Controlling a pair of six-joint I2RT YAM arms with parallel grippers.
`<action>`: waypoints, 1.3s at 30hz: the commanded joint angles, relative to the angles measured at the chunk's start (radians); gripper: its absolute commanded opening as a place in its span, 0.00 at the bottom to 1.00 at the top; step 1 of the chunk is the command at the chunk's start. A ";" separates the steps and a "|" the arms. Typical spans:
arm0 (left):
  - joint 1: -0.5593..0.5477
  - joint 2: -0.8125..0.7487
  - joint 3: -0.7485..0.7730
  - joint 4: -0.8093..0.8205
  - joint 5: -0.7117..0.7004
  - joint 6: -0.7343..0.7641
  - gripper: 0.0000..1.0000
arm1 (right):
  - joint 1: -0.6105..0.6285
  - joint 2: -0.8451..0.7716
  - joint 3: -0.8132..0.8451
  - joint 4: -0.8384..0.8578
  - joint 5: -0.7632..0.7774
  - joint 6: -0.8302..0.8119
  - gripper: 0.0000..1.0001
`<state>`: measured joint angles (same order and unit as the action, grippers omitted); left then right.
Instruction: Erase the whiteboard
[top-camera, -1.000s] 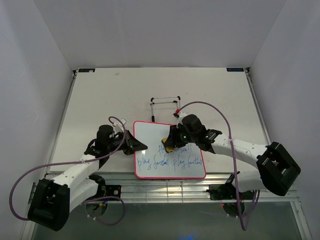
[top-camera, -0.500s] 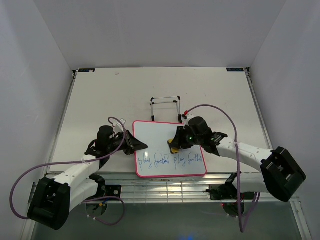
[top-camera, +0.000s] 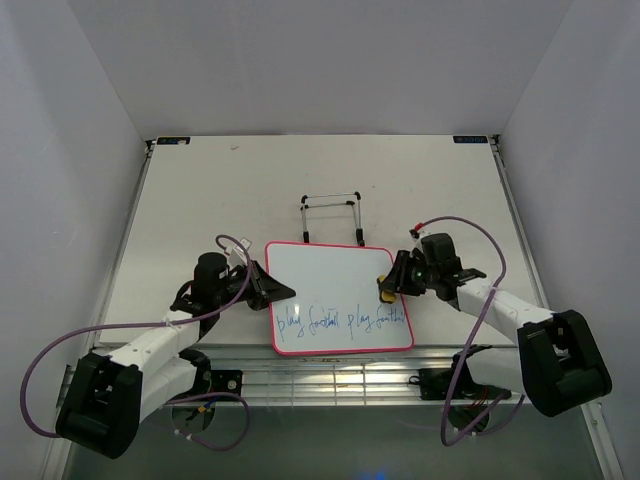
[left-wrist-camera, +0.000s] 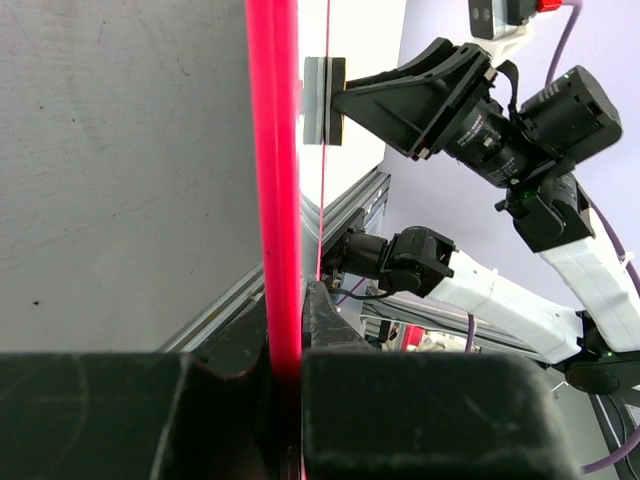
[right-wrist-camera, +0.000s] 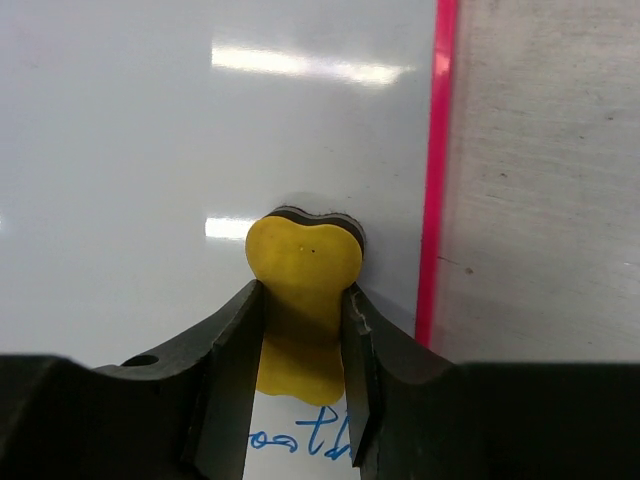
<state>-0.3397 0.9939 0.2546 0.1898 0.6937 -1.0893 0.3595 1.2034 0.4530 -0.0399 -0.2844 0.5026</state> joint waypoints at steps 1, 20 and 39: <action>0.005 0.018 0.005 -0.043 -0.149 0.078 0.00 | 0.108 0.009 0.019 -0.106 -0.035 -0.007 0.35; -0.002 -0.006 0.008 -0.046 -0.154 0.058 0.00 | 0.717 0.216 0.357 -0.077 0.134 0.108 0.35; -0.002 -0.043 -0.028 -0.053 -0.206 0.022 0.00 | 0.355 -0.196 -0.014 -0.215 0.089 0.060 0.35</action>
<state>-0.3500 0.9459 0.2413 0.1684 0.6624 -1.1118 0.6373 0.9813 0.4145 -0.1894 -0.1753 0.5617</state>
